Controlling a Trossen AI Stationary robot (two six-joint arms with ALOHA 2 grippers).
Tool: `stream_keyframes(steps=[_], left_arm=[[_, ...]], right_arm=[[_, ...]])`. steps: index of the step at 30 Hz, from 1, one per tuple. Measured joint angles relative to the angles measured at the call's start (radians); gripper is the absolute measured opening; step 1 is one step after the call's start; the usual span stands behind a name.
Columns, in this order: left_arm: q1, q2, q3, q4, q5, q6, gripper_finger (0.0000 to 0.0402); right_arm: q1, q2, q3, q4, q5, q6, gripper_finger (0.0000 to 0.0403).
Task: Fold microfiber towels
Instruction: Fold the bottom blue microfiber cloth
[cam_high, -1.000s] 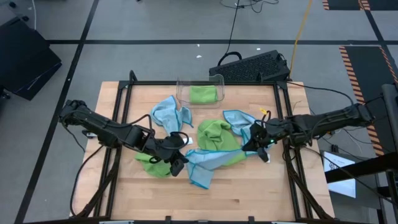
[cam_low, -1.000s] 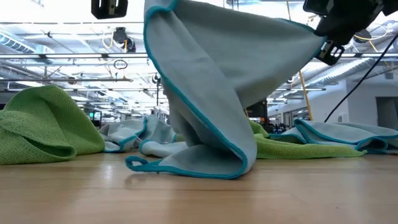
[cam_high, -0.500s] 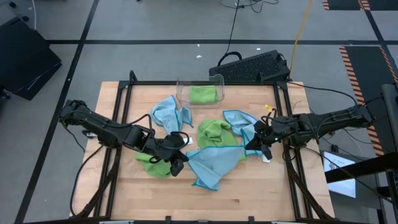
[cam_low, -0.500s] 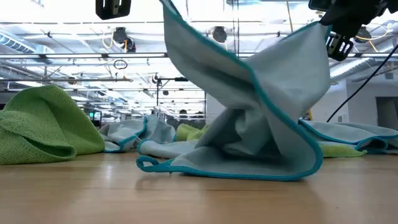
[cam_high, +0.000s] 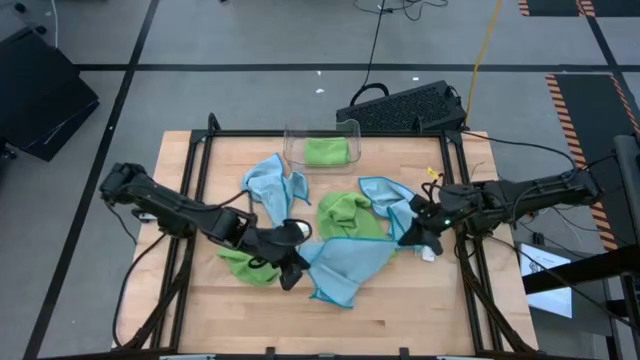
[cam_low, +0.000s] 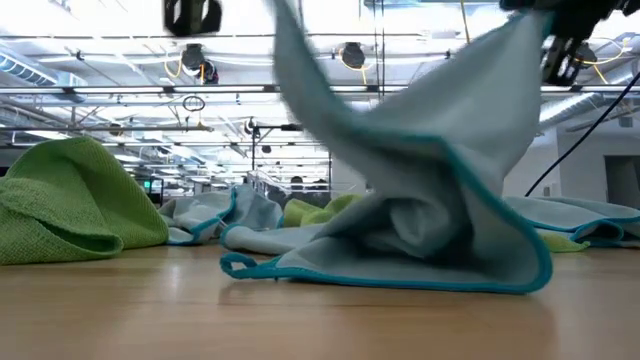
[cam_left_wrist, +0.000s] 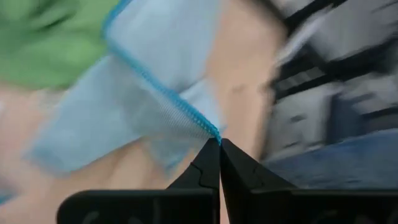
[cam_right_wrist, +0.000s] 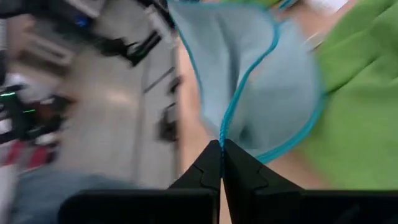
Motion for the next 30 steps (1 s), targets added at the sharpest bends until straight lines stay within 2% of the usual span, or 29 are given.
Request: stream_keyframes(steps=[4, 9, 12, 15, 18, 21, 27, 30], left_arm=[[-0.018, -0.027, 0.053, 0.162, 0.027, 0.034, 0.0002], [-0.057, -0.025, 0.205, 0.141, 0.1, 0.038, 0.0001], [-0.08, -0.026, 0.297, 0.14, 0.1, 0.044, 0.0001], [-0.104, -0.026, 0.41, 0.012, 0.024, 0.081, 0.0001], [-0.128, -0.026, 0.526, -0.206, -0.051, 0.085, 0.0001], [-0.141, -0.026, 0.585, -0.365, -0.099, 0.047, 0.0], [-0.178, -0.025, 0.691, -0.411, -0.088, -0.006, 0.0], [-0.179, -0.019, 0.701, -0.424, -0.069, 0.013, 0.0]], right_arm=[[0.027, 0.0, 0.108, -0.062, -0.122, 0.089, 0.0], [0.082, 0.031, 0.326, -0.16, -0.123, 0.185, 0.0], [0.118, 0.083, 0.487, -0.227, -0.113, 0.237, 0.0], [0.157, 0.158, 0.644, -0.343, -0.073, 0.244, 0.0], [0.176, 0.243, 0.781, -0.483, -0.071, 0.249, 0.0], [0.199, 0.32, 0.886, -0.586, -0.086, 0.287, 0.0], [0.285, 0.42, 1.045, -0.614, -0.241, 0.45, 0.0], [0.315, 0.443, 1.075, -0.615, -0.288, 0.471, 0.0]])
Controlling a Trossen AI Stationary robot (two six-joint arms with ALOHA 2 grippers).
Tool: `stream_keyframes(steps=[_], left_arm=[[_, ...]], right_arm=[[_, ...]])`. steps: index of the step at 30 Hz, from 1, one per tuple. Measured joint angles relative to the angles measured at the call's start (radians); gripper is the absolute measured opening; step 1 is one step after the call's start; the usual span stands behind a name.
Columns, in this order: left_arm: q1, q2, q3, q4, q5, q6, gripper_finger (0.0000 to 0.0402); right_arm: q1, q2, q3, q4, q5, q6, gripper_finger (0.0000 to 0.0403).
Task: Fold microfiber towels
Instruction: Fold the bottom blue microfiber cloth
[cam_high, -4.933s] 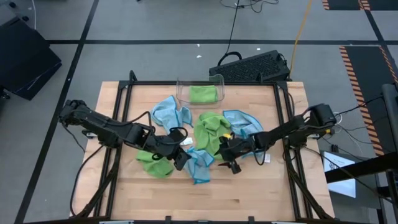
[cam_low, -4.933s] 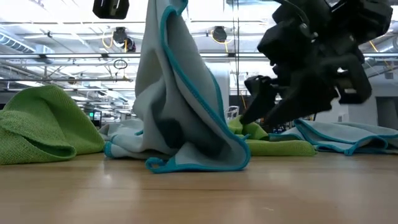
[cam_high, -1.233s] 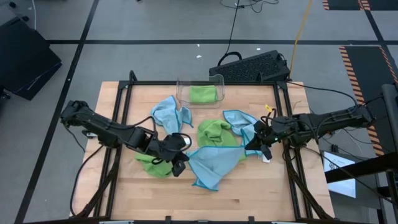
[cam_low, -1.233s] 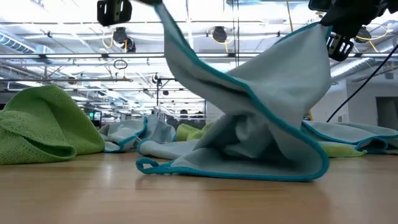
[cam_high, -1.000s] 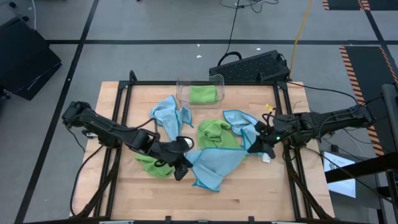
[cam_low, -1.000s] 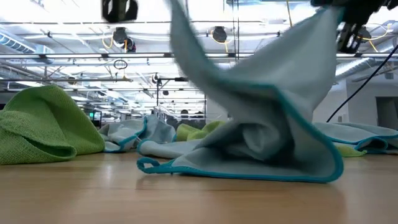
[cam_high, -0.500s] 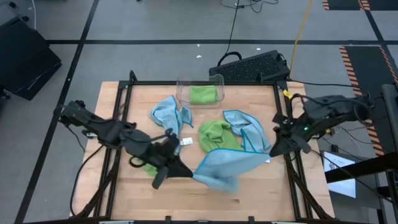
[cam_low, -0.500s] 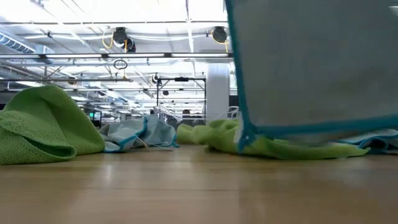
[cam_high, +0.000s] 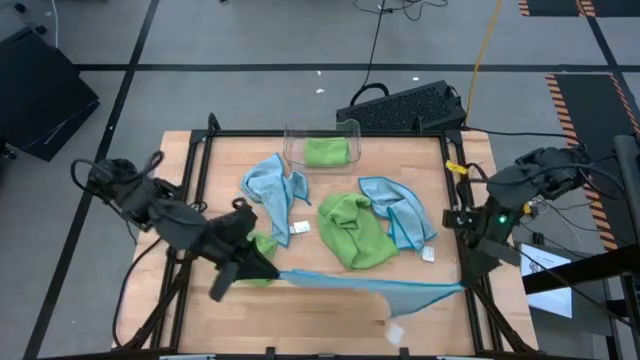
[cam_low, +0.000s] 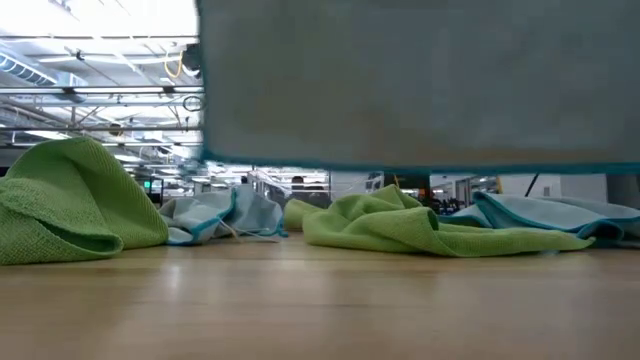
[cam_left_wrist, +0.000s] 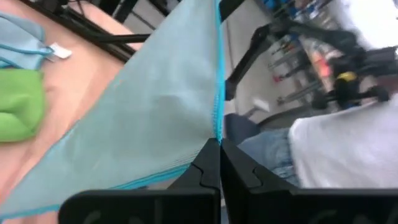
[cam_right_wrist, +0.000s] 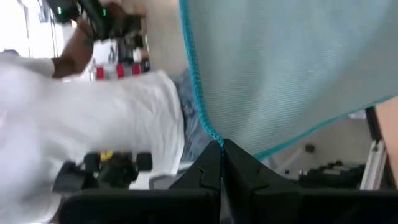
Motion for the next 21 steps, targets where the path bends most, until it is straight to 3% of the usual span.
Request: stream_keyframes(steps=[5, 7, 14, 17, 21], left_arm=[[0.022, 0.007, -0.006, -0.126, -0.014, 0.076, 0.0], [0.036, 0.014, -0.023, -0.124, 0.059, 0.069, 0.0], [0.002, 0.026, -0.062, 0.157, 0.222, 0.043, 0.0], [0.004, 0.037, -0.062, 0.196, 0.211, 0.066, 0.0], [0.021, 0.04, -0.064, 0.05, 0.106, 0.127, 0.0]], right_arm=[[-0.035, 0.001, -0.039, -0.133, -0.013, -0.122, 0.0], [-0.05, 0.002, -0.063, -0.167, -0.019, -0.132, 0.0], [0.019, -0.011, -0.066, 0.025, -0.075, -0.01, 0.0], [0.027, -0.007, -0.066, 0.081, -0.073, 0.012, 0.0], [-0.02, -0.01, -0.066, -0.018, -0.071, -0.061, 0.0]])
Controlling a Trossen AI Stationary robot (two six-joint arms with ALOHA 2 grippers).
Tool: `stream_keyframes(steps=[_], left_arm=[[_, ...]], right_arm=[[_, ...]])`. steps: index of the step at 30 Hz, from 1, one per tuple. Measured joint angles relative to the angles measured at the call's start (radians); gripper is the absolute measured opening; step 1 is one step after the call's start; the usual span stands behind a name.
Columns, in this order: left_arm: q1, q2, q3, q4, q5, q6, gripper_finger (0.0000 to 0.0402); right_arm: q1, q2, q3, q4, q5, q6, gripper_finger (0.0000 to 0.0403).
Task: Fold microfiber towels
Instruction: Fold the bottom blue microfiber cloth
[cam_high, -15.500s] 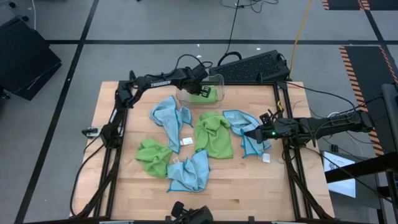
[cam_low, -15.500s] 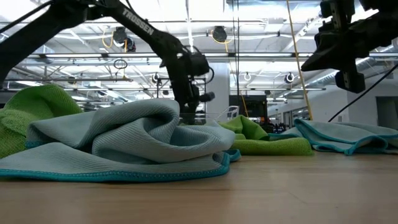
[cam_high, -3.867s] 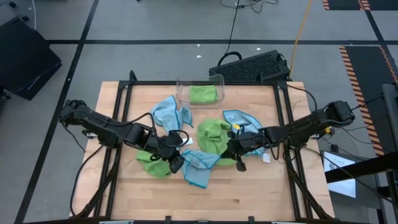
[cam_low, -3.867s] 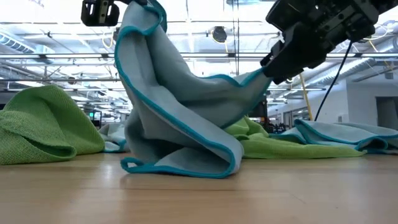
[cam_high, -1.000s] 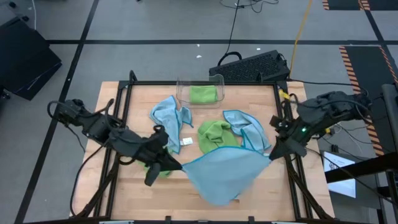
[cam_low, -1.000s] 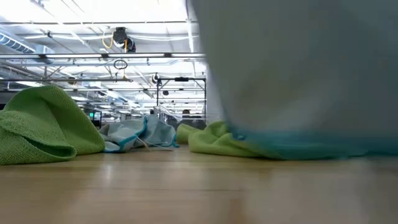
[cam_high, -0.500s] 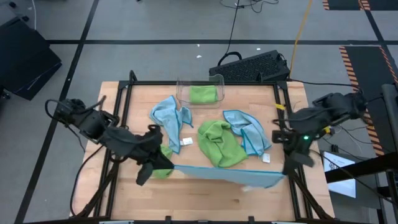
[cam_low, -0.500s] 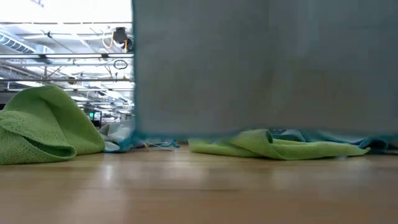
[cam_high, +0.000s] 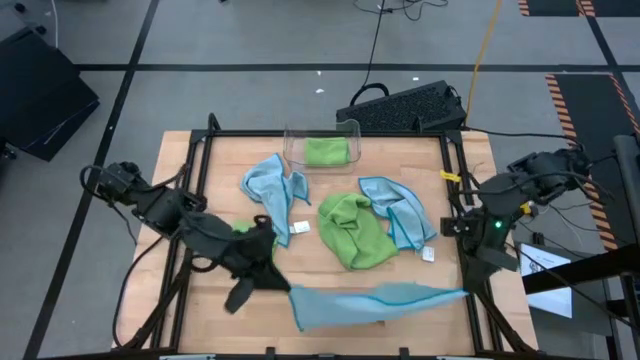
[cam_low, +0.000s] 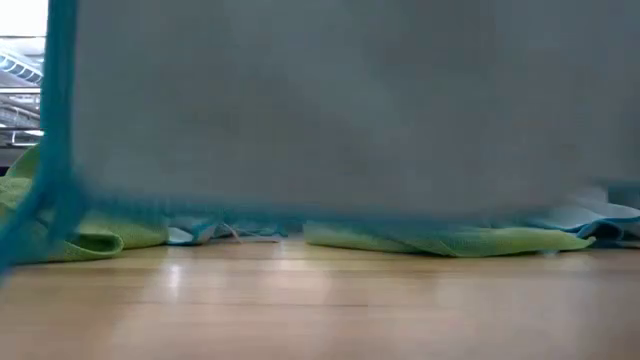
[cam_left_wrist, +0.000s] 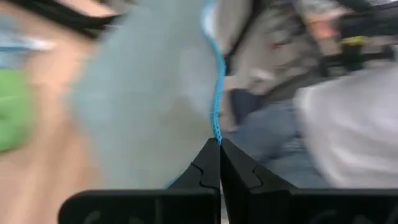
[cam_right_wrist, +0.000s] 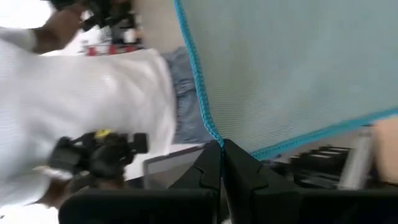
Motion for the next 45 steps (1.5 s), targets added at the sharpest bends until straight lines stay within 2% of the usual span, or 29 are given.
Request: stream_keyframes(steps=[2, 5, 10, 14, 17, 22, 26, 30, 36, 45], left_arm=[[0.022, 0.001, -0.001, -0.09, -0.055, 0.03, 0.0], [0.07, 0.007, -0.023, -0.205, -0.144, 0.068, 0.0], [0.174, 0.008, -0.133, -0.246, -0.25, 0.162, 0.0], [0.269, 0.009, -0.253, -0.237, -0.297, 0.203, 0.0], [0.334, 0.008, -0.345, -0.192, -0.31, 0.216, 0.0], [0.413, 0.008, -0.433, -0.189, -0.3, 0.222, 0.0], [0.434, 0.008, -0.465, -0.151, -0.223, 0.222, 0.0], [0.38, 0.008, -0.465, -0.114, -0.131, 0.222, 0.0], [0.24, 0.008, -0.466, -0.101, -0.115, 0.18, 0.0], [0.109, 0.008, -0.559, -0.089, -0.167, -0.007, 0.0]], right_arm=[[-0.046, 0.001, 0.0, -0.097, 0.006, -0.074, 0.0], [-0.134, 0.001, -0.004, -0.257, 0.075, -0.218, 0.0], [-0.324, -0.005, -0.112, -0.435, 0.314, -0.442, 0.0], [-0.446, -0.008, -0.262, -0.417, 0.498, -0.602, 0.0], [-0.53, -0.008, -0.382, -0.343, 0.552, -0.713, 0.0], [-0.648, -0.007, -0.559, -0.22, 0.529, -0.825, 0.0], [-0.683, -0.008, -0.63, -0.185, 0.41, -0.86, 0.0], [-0.648, -0.037, -0.663, -0.171, 0.267, -0.852, 0.0], [-0.565, -0.15, -0.754, -0.052, 0.209, -0.699, 0.0], [-0.412, -0.267, -0.983, 0.324, 0.204, -0.351, 0.0]])
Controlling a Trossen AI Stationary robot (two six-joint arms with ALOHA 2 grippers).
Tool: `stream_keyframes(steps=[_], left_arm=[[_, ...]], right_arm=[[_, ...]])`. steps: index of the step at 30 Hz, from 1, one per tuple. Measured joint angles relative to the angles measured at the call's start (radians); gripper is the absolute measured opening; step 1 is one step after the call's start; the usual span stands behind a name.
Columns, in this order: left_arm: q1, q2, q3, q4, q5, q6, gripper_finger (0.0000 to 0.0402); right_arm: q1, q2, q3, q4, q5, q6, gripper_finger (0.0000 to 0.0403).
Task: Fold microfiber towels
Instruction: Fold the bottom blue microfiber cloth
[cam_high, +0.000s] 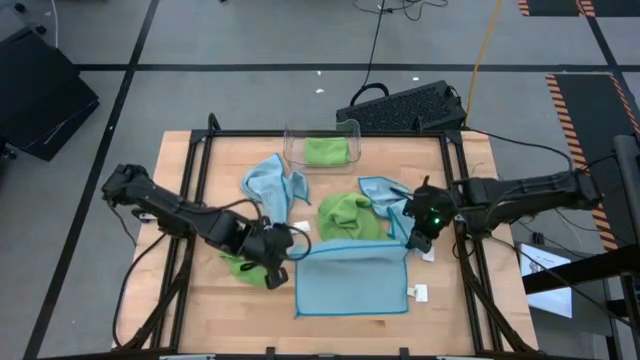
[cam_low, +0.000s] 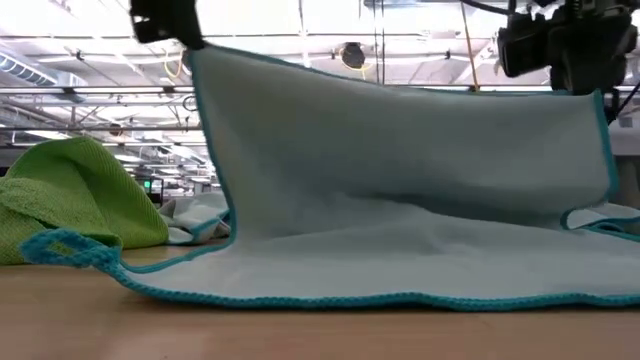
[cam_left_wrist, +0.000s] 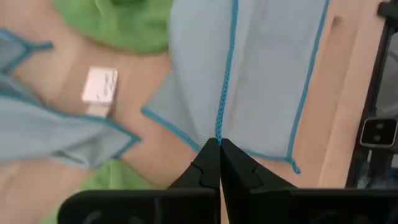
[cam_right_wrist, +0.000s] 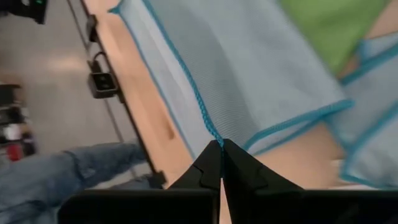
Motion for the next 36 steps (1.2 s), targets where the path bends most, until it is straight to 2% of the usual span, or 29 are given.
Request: stream_keyframes(steps=[4, 11, 21, 36], left_arm=[[-0.033, 0.0, -0.053, 0.098, 0.0, -0.033, 0.0], [-0.057, 0.008, -0.116, 0.283, -0.001, -0.041, 0.0], [-0.075, 0.02, -0.132, 0.285, -0.001, -0.058, 0.0001], [-0.102, 0.109, -0.144, 0.29, 0.024, -0.076, 0.0002]], right_arm=[[0.08, -0.001, -0.043, 0.074, 0.002, 0.102, 0.0], [0.19, 0.0, -0.071, 0.068, 0.003, 0.192, 0.0], [0.293, 0.016, -0.071, 0.092, 0.065, 0.274, 0.0], [0.398, 0.179, -0.071, 0.226, 0.06, 0.286, 0.0]])
